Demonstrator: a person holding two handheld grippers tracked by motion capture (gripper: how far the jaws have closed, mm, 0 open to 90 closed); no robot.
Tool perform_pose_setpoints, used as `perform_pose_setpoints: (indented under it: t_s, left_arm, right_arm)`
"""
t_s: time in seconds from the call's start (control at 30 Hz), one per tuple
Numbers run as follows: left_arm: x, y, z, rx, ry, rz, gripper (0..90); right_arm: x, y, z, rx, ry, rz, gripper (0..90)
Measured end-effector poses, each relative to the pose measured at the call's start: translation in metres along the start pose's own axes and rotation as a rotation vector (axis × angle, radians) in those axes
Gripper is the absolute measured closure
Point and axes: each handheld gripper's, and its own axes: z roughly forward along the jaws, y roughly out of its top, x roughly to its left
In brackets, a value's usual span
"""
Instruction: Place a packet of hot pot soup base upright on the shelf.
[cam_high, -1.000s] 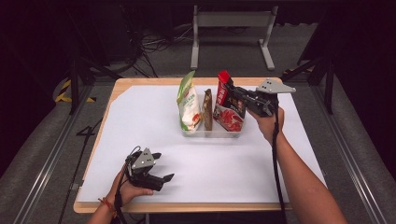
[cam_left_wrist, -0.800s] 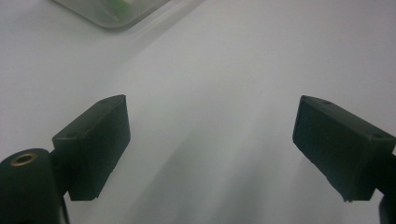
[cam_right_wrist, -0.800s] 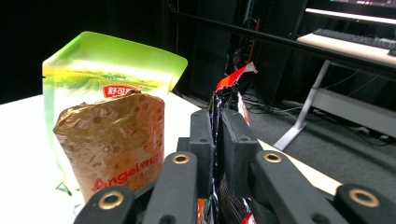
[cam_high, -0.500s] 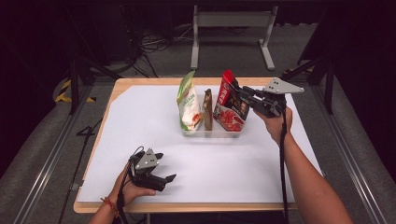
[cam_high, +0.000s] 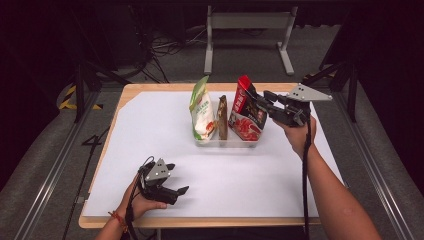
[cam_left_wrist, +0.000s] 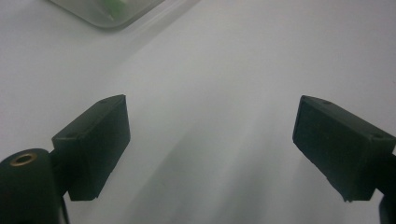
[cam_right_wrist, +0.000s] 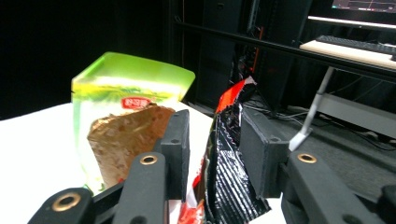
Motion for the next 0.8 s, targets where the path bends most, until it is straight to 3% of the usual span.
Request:
perform_pose_setpoints:
  t_s: [0.4, 0.6, 0.8]
  left_arm:
    - [0.0, 0.0, 0.0, 0.003, 0.006, 0.002, 11.8]
    - [0.001, 0.0, 0.0, 0.006, 0.008, 0.003, 11.6]
    - [0.001, 0.0, 0.0, 0.006, 0.009, 0.004, 11.4]
  right_arm:
    - [0.007, -0.004, -0.009, 0.021, 0.012, -0.007, 52.3]
    - [0.008, -0.014, -0.011, 0.05, 0.039, 0.015, 43.4]
    - [0.008, -0.026, -0.017, 0.069, 0.036, 0.009, 42.1]
